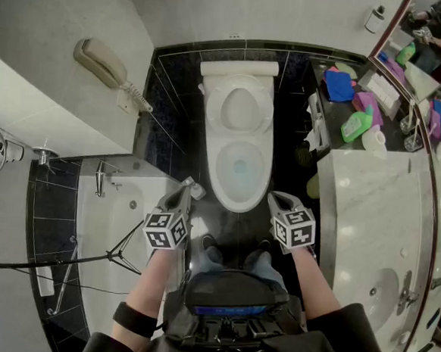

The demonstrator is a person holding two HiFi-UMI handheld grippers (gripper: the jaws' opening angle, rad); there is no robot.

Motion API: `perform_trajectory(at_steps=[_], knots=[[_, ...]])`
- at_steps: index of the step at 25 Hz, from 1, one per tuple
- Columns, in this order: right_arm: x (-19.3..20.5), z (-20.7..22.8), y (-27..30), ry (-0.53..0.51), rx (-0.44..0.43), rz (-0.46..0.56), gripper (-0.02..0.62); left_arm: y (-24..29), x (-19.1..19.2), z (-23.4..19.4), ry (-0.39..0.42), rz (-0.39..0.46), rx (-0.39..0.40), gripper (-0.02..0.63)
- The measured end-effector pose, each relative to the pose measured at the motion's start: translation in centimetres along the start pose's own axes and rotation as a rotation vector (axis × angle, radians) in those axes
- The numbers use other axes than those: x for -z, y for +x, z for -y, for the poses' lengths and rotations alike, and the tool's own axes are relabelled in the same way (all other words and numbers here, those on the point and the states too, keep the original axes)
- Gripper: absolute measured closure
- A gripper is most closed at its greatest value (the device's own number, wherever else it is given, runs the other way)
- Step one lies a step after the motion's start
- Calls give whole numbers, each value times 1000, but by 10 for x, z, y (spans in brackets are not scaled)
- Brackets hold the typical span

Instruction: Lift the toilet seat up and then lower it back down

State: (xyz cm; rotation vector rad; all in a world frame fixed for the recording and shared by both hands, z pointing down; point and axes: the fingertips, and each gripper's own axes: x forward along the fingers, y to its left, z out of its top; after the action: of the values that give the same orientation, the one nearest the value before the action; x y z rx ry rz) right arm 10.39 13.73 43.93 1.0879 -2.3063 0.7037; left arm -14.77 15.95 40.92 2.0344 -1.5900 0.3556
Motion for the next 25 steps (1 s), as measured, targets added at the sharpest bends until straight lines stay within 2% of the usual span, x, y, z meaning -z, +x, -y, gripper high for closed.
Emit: perform_trajectory(at_steps=[3, 6, 11, 18, 25], knots=[[0, 32, -13, 20, 80, 31, 591, 4, -2, 18, 62, 20, 2, 606], [1, 55, -22, 31, 109, 45, 591, 10, -4, 31, 53, 24, 11, 606], [-6, 63, -31, 21, 57, 59, 591, 16, -11, 46, 41, 38, -8, 606], [-11, 79, -14, -52, -38, 72, 591, 28, -22, 64, 43, 78, -72, 606], [-29, 60, 26, -89, -107, 63, 591, 64, -20, 36, 49, 56, -83, 606]])
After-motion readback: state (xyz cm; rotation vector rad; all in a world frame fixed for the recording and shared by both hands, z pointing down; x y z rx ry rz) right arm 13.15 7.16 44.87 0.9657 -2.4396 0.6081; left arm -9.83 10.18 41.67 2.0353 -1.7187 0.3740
